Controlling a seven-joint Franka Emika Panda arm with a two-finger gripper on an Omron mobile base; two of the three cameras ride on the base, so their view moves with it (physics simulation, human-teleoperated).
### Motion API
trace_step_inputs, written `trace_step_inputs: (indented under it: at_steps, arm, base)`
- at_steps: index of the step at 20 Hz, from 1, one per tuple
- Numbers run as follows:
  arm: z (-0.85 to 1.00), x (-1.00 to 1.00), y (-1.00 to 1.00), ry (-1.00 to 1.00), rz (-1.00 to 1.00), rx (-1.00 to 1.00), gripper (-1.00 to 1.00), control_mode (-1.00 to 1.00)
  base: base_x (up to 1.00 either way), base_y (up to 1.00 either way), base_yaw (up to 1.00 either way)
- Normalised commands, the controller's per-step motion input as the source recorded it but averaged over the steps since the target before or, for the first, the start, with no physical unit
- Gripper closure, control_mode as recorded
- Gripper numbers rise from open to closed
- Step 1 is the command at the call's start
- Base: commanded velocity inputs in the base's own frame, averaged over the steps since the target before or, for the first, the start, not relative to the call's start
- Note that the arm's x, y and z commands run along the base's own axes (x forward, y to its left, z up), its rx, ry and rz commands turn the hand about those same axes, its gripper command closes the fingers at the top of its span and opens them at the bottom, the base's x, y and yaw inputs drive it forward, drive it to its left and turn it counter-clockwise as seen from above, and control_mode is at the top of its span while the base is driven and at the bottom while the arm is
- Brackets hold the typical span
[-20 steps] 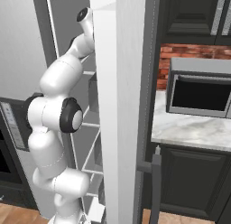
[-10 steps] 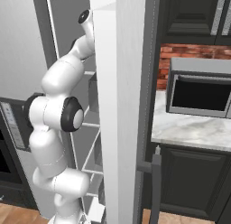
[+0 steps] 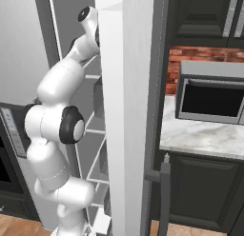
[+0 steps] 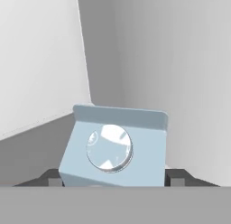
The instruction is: Take out the milk from the fridge and place it on the tray on the counter. Then take the sugar cube near the tray and place it in the tray.
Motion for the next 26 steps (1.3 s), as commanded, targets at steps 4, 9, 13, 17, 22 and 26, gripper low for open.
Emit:
trace_step_inputs:
  at_steps: [4, 9, 13, 17, 22, 26]
  arm:
    - [0.01, -0.99, 0.01, -0.29, 0.04, 0.02, 1.00, -1.00]
    - [0.08, -0.98, 0.23, -0.26, 0.18, 0.02, 1.00, -1.00]
    - [0.25, -0.91, 0.27, -0.08, 0.25, -0.01, 1.00, -1.00]
    - [0.39, -0.76, 0.28, 0.00, 0.25, -0.04, 1.00, -1.00]
    - [0.30, -0.60, 0.31, 0.11, 0.20, -0.08, 1.00, -1.00]
    - [0.00, -0.68, 0.21, 0.09, 0.20, -0.05, 1.00, -1.00]
  base:
    - [0.00, 0.00, 0.00]
    - [0.00, 0.00, 0.00]
    - [0.00, 0.00, 0.00]
    - [0.00, 0.00, 0.00]
    - [0.00, 0.00, 0.00]
    - [0.00, 0.00, 0.00]
